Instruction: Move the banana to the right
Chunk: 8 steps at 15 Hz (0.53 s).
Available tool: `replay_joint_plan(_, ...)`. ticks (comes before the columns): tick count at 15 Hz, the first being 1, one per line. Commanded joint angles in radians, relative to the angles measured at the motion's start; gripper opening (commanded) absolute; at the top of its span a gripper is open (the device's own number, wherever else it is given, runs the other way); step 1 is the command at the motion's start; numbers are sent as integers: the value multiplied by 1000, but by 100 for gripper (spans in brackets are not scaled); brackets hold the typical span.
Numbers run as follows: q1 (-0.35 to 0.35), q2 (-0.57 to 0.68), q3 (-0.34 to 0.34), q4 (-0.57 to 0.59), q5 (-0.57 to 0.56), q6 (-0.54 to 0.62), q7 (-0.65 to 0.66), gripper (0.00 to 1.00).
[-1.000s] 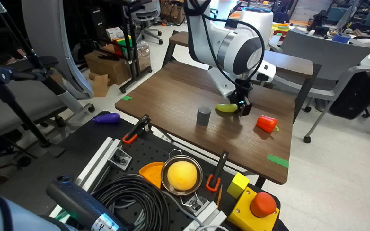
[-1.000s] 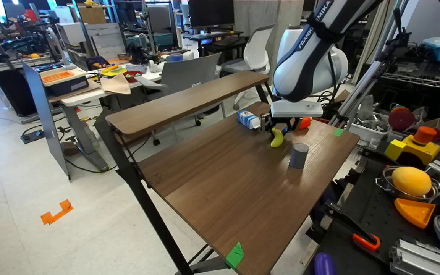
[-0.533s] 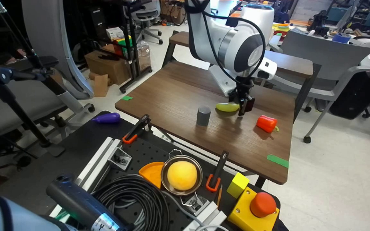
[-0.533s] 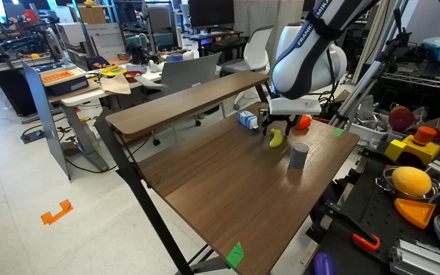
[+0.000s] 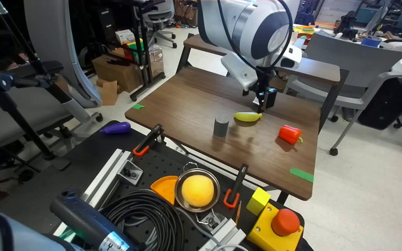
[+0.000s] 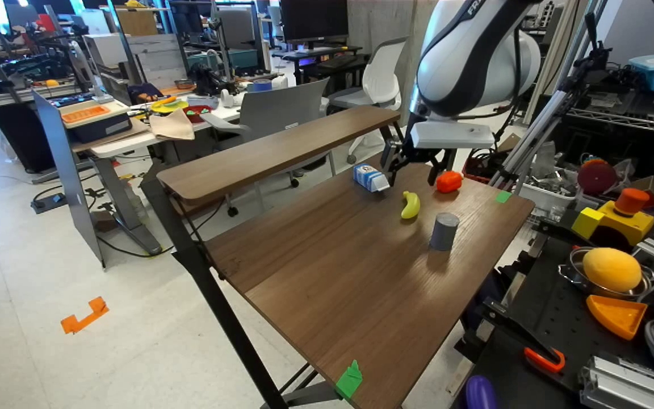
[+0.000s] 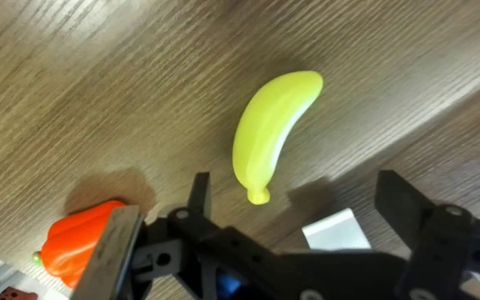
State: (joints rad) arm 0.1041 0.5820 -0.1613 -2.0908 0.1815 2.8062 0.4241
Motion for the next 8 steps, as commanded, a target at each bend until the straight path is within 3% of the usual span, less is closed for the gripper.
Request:
replay_joint_plan(1, -52, -164, 68, -118, 11, -30, -92, 100)
replay_joint_plan(2, -58, -192, 79, -136, 15, -30, -104, 100)
replay_joint_plan(3, -31, -104, 48, -70, -7, -4, -50, 100)
replay_joint_plan(8, -45, -174, 67, -123, -6, -15, -72, 100)
